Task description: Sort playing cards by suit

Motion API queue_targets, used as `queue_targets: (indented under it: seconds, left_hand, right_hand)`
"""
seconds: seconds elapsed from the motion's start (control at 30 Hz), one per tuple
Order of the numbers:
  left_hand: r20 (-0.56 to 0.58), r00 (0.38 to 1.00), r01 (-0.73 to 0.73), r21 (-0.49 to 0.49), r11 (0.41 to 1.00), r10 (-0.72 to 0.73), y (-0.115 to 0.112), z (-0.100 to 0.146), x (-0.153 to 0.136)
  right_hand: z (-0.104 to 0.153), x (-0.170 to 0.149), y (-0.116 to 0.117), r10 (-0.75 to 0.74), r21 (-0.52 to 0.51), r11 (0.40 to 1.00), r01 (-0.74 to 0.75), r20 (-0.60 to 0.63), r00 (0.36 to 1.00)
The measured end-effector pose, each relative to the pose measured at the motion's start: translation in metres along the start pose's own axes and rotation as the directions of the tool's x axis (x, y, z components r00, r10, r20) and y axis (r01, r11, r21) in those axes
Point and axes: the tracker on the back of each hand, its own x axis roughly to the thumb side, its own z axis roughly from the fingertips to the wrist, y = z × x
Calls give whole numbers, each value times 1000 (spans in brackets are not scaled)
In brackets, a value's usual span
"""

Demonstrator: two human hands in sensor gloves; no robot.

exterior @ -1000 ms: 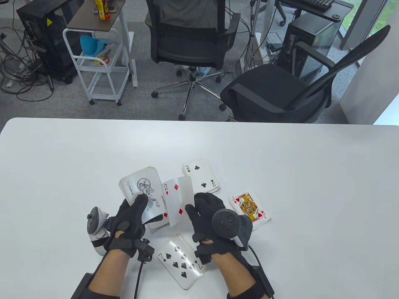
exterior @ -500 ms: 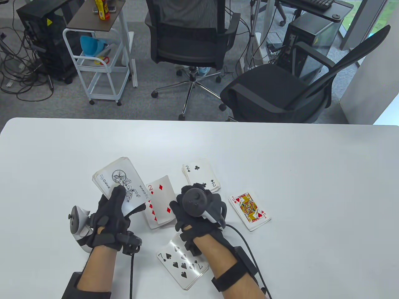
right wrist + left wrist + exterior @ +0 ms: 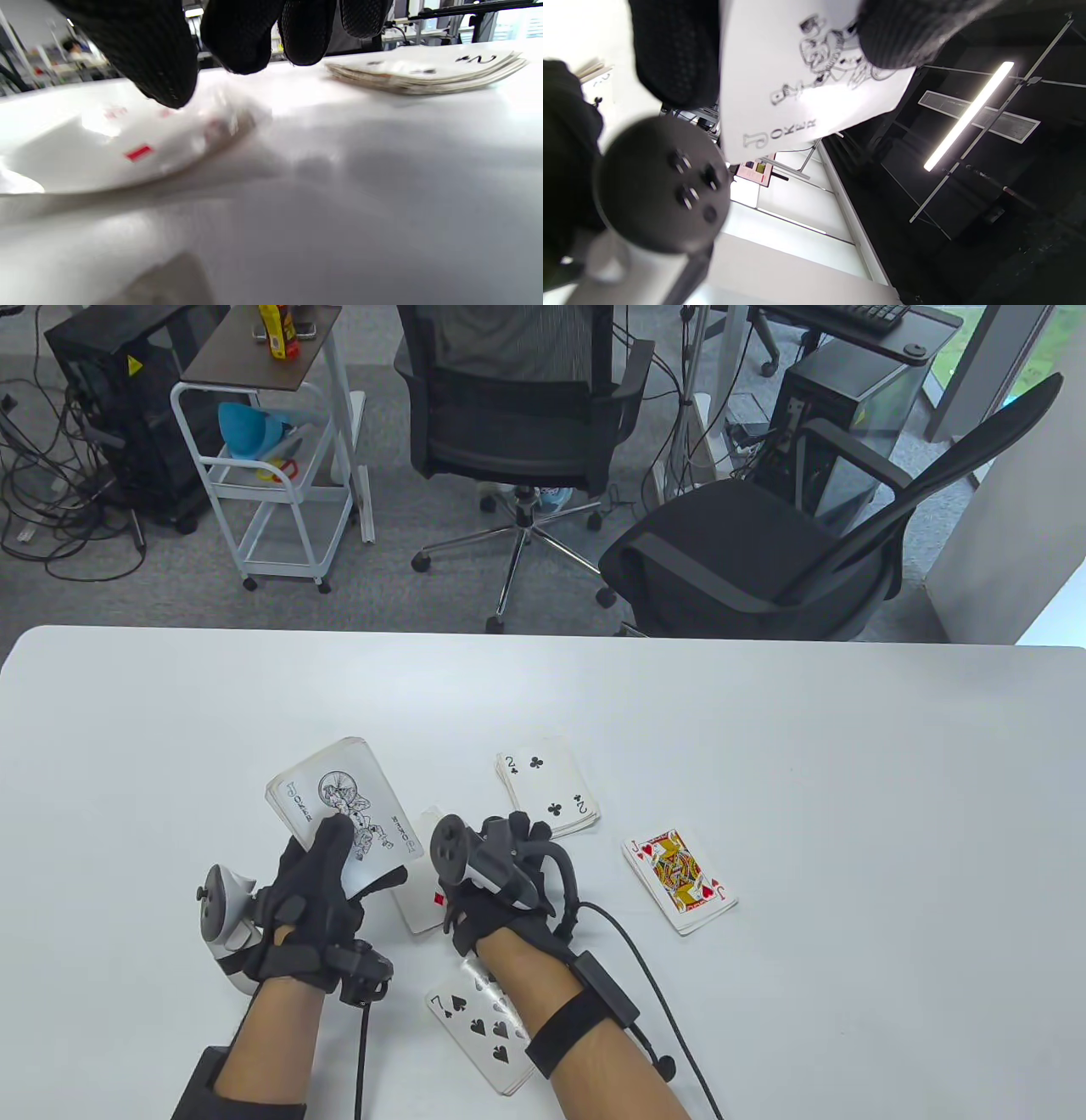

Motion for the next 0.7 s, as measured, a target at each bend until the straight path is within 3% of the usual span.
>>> queue_targets:
  seconds: [0.13, 0.27, 0.37, 0.43, 0.53, 0.7]
  left_hand:
    - [-45, 998, 39, -34, 999, -41, -10, 0, -10]
    - [-77, 993, 85, -70, 994, -90, -22, 0, -21]
    - [-101, 986, 120, -89, 989, -129, -26, 1, -29]
    - [-120, 980, 148, -108, 983, -160, -27, 2, -34]
    - [-138, 974, 163, -115, 980, -178, -29, 3, -40]
    - [-167, 957, 210, -158, 965, -236, -36, 3, -49]
  right_hand:
    - [25, -34, -23, -215, -102, 970, 219, 47, 975]
    - [52, -71, -44, -373, -217, 897, 386, 101, 923]
    - [69, -96, -52, -569, -320, 731, 602, 201, 797]
    - [74, -101, -53, -591, -340, 690, 638, 244, 769]
    - [78, -99, -51, -553, -357, 705, 613, 266, 790]
    - [81, -80, -43, -538, -287, 734, 615, 306, 785]
